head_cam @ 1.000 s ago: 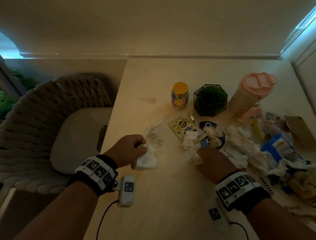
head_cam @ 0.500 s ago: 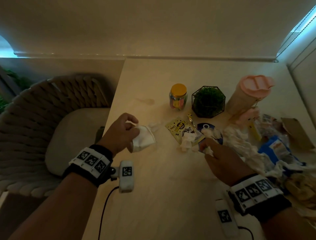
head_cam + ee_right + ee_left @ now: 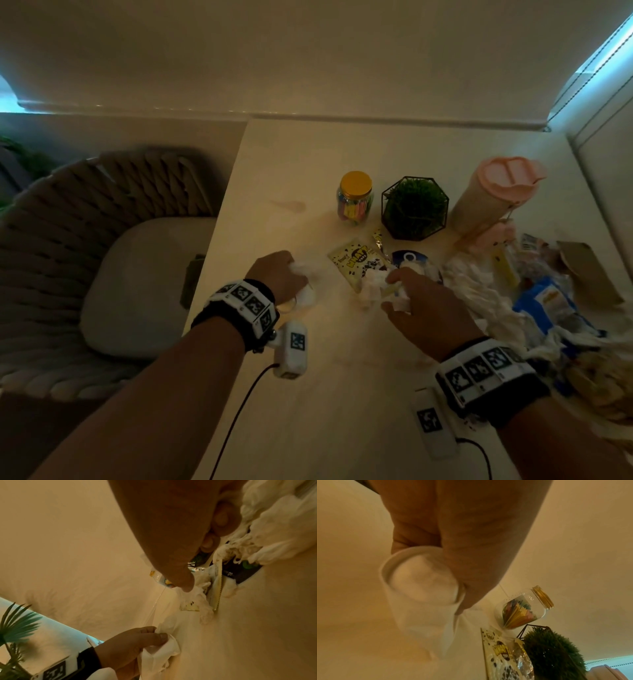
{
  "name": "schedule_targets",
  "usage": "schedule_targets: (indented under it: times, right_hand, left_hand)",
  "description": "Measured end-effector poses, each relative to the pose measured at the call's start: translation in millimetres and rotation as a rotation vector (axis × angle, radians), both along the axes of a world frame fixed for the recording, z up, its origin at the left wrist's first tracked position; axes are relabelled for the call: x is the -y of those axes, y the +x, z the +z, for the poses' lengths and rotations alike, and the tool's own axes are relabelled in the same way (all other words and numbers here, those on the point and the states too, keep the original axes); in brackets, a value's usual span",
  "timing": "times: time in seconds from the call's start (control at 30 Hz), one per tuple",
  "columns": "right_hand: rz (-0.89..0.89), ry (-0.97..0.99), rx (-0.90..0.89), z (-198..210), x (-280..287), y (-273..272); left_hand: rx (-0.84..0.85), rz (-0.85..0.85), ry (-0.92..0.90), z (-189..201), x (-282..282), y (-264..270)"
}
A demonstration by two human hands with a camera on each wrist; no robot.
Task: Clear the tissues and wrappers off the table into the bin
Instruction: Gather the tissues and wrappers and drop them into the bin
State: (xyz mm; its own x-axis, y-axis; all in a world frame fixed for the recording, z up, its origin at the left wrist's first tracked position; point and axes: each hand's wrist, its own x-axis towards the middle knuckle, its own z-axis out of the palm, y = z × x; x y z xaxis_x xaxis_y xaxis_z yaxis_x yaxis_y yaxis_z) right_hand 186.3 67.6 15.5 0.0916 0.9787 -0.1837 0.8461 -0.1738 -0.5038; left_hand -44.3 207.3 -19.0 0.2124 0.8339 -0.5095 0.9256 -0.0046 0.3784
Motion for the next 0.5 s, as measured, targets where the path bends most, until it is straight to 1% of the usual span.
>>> schedule_targets:
  times: [0.07,0.17,0.23,0.3,0.4,0.5]
  right_hand:
    - [-0.005,0.003,-0.002,-7,-5,-2]
    - [0.017,-0.123,0.102,-19,-18,-8]
    - [0.027,-0.155,0.148,-22,-28,-13]
    - [0.046,-0.116,0.127,-20,-33,-17]
    - [0.071,-0.050,0.020,-16,-27,-20]
    - [0.022,-0.001,-0.085,-9,-20,-18]
  left_hand:
    - [0.033,0.039,0.021,-2,8,-4]
    - [0.074,0.055,0.081,-6,17,-8]
    - [0.073,0.047,0.116,-9,19,-9]
    - [0.057,0.053,0.121,-14,20,-10]
    - [-0.017,0.096,0.094,-16,20,-11]
    - [-0.101,0.094,0.114,-18,20,-11]
